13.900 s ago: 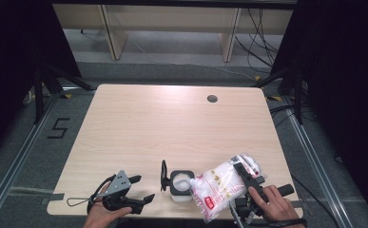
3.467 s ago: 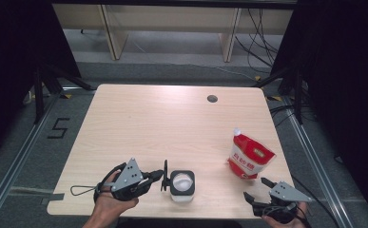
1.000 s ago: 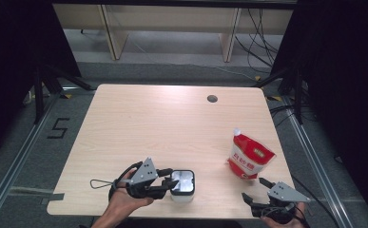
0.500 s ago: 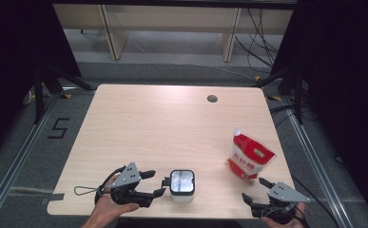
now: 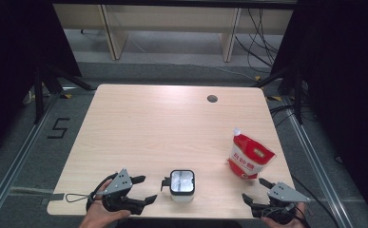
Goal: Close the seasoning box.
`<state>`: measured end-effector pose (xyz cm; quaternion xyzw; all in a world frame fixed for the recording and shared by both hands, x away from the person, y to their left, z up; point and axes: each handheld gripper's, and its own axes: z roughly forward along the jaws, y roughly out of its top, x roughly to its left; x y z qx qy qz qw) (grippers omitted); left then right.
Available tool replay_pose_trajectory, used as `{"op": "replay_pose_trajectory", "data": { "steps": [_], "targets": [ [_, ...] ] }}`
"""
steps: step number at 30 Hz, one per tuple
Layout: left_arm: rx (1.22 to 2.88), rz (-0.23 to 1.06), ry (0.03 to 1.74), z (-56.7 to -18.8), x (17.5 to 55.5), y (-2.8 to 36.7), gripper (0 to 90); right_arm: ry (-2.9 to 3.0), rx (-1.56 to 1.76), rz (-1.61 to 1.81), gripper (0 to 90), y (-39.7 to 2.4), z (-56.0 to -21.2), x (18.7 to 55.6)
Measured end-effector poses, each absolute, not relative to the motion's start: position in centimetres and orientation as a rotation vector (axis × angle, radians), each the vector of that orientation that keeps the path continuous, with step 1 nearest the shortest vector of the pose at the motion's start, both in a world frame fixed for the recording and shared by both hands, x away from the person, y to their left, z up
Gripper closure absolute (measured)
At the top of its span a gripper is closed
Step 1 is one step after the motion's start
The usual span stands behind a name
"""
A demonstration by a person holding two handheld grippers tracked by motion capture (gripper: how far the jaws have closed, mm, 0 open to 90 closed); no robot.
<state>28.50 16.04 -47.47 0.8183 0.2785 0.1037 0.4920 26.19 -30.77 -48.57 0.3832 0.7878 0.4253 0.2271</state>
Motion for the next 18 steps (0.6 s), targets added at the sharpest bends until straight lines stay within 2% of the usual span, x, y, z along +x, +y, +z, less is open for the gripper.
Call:
{"op": "replay_pose_trajectory", "data": {
  "steps": [6, 15, 18],
  "targets": [
    [2.005, 0.254, 0.715, -48.3, 28.0, 16.4, 16.8, 2.171, 1.033, 1.202, 16.5, -30.6, -48.6, 26.2],
    [2.043, 0.254, 0.7, -49.0, 27.2, 16.4, 15.2, 2.223, 1.079, 1.202, 15.8, -29.9, -48.7, 25.2],
    [2.046, 0.257, 0.715, -49.1, 26.9, 16.1, 15.1, 2.225, 0.986, 1.188, 15.8, -30.1, -48.8, 25.5]
  ]
}}
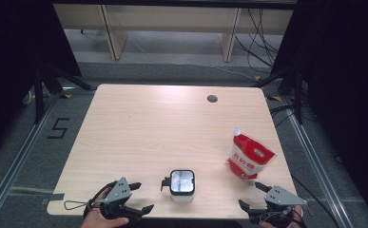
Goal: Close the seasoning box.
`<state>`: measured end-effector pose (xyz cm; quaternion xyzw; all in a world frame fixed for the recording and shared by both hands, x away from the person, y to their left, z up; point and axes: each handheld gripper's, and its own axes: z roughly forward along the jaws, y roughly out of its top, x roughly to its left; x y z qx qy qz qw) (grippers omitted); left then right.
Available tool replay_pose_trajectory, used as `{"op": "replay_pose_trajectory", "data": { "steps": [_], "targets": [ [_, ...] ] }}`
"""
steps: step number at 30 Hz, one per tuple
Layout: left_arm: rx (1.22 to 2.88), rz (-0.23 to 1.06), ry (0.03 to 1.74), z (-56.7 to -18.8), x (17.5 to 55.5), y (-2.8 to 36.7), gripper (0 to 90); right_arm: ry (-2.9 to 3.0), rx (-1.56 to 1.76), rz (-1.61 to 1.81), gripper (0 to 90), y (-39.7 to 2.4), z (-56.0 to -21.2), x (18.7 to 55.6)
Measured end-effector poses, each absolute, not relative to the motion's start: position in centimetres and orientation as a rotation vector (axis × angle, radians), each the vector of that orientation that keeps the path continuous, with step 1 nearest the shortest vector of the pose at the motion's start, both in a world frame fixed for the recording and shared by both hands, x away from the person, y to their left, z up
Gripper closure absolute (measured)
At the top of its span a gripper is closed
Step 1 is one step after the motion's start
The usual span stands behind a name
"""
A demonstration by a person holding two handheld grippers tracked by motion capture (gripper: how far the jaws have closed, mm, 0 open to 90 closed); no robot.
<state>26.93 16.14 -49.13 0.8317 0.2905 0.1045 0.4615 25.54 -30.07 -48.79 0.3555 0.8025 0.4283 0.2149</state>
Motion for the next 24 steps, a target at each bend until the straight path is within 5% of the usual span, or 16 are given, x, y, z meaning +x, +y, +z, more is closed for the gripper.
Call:
{"op": "replay_pose_trajectory", "data": {
  "steps": [24],
  "targets": [
    [2.139, 0.285, 0.697, -49.57, 27.05, 16.29, 15.2, 2.26, 1.024, 1.151, 16.2, -30.27, -49.12, 25.44]
  ]
}}
